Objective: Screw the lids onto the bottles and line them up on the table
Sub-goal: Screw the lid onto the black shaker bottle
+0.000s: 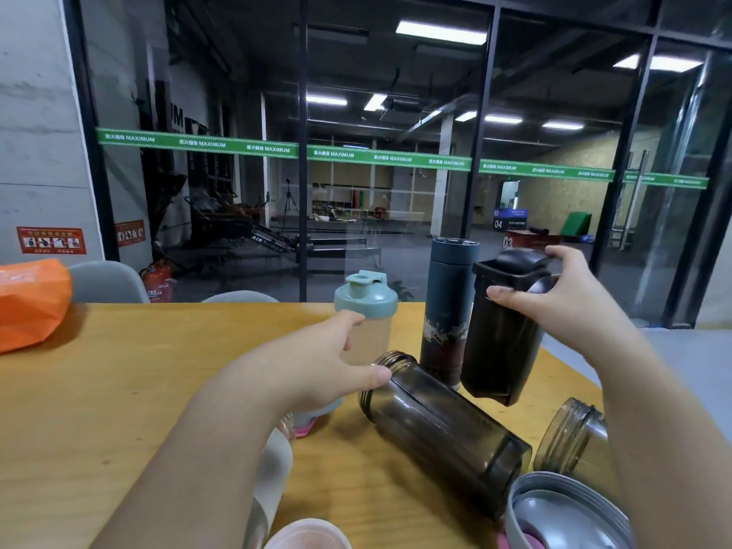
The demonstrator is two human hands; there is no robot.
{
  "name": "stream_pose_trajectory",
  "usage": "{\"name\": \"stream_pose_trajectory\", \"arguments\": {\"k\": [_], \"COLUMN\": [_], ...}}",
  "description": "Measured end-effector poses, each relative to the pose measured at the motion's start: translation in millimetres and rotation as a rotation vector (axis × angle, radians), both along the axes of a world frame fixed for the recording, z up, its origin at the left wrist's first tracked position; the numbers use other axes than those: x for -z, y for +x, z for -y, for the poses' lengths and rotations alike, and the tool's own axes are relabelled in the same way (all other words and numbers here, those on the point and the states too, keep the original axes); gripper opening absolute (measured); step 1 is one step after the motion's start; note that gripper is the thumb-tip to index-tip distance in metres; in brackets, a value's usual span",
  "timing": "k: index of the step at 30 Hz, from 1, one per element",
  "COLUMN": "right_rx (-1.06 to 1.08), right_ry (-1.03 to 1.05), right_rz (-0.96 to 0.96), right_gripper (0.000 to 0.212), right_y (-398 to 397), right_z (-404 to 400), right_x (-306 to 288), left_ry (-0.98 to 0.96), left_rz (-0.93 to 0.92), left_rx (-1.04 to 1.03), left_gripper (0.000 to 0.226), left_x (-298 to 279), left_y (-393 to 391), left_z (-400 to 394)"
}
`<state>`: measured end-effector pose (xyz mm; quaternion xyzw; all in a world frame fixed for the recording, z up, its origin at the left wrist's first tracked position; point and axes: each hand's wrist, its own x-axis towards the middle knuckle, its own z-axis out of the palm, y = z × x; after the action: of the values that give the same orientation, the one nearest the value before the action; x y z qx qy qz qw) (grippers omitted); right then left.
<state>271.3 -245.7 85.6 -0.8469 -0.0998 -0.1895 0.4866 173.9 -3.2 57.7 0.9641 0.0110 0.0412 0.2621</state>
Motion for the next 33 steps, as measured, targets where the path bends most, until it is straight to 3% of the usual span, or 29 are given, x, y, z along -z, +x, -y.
{"name": "stream_pose_trajectory", "arguments": {"k": [9,19,27,33], "right_rx": [0.04,0.042,0.052,0.039], "right_ry": [-0.172,-0.177,-0.192,-0.332], "right_rz": [-0.153,-0.198,-0.264,-0.256], "right_gripper": [0.095,0.095,0.103,0.118], "right_y": [16,18,11,1], "right_z": [0,0,-2,-4], "right_x": [18,20,17,7], "left_ry": [0.002,-0.003,0.01,0.029], "left_rz": [0.01,0.0,-0.049,-0.041], "left_rx": [0.004,-0.011,-0.046,-0.101], "left_gripper": [0.078,0.075,0.071,0.068], "left_x": [-2,-2,-2,1], "left_y": [-1,-1,-3,-3], "left_z": [1,-3,-6,-13]}}
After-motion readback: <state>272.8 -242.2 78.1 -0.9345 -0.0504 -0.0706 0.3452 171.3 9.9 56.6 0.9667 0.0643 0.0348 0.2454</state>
